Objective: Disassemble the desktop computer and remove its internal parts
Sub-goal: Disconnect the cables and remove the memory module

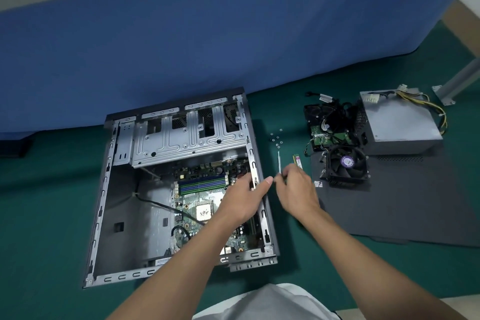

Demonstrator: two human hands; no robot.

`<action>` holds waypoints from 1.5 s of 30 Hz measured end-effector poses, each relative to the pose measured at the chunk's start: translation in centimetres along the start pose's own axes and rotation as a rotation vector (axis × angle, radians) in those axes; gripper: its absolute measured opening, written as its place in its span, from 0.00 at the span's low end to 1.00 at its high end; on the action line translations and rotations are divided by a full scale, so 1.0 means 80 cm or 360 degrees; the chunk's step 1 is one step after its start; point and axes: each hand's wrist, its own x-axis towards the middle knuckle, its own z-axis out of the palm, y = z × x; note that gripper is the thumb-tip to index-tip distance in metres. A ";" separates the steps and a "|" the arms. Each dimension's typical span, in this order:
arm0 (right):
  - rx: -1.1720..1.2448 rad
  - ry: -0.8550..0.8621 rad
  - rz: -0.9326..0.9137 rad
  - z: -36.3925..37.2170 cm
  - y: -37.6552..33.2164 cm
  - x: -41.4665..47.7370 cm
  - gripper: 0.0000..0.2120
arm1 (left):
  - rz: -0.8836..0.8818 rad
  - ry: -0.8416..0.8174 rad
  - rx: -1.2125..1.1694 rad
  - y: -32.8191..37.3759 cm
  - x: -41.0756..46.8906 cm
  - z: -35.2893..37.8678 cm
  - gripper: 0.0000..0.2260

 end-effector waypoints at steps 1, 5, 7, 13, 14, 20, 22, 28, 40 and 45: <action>0.0116 0.0013 -0.0035 -0.006 -0.004 -0.001 0.09 | 0.0010 -0.0006 0.0081 -0.003 -0.001 -0.003 0.35; 0.0369 0.0119 -0.0268 -0.026 -0.028 -0.009 0.05 | 0.0154 0.0072 0.0418 -0.022 -0.004 -0.033 0.33; 0.0430 0.0201 -0.0363 -0.032 -0.047 -0.013 0.03 | 0.0209 0.0225 0.0558 -0.039 -0.007 -0.059 0.29; 0.0646 0.0040 -0.0380 -0.011 -0.110 -0.024 0.04 | 0.0448 0.0851 0.1158 -0.121 -0.031 -0.153 0.20; 0.0644 0.0004 -0.0367 -0.002 -0.119 -0.024 0.03 | 0.0423 0.0934 0.1224 -0.138 -0.036 -0.168 0.23; 0.0440 -0.0194 -0.0178 0.071 -0.164 -0.022 0.02 | 0.0108 0.0865 0.1177 -0.228 -0.057 -0.227 0.36; 0.0359 -0.0194 -0.0100 0.093 -0.179 -0.016 0.02 | 0.0190 0.0809 0.1050 -0.237 -0.055 -0.228 0.33; 0.0574 -0.0171 0.0197 0.155 -0.219 0.005 0.06 | 0.0064 0.1056 0.0476 -0.239 -0.047 -0.226 0.33; -0.0155 -0.0274 0.0250 0.207 -0.253 0.045 0.15 | -0.0068 0.0920 0.0526 -0.235 -0.045 -0.227 0.40; -0.0425 -0.0352 0.0149 0.213 -0.255 0.045 0.14 | -0.0050 0.0912 0.0516 -0.237 -0.044 -0.227 0.42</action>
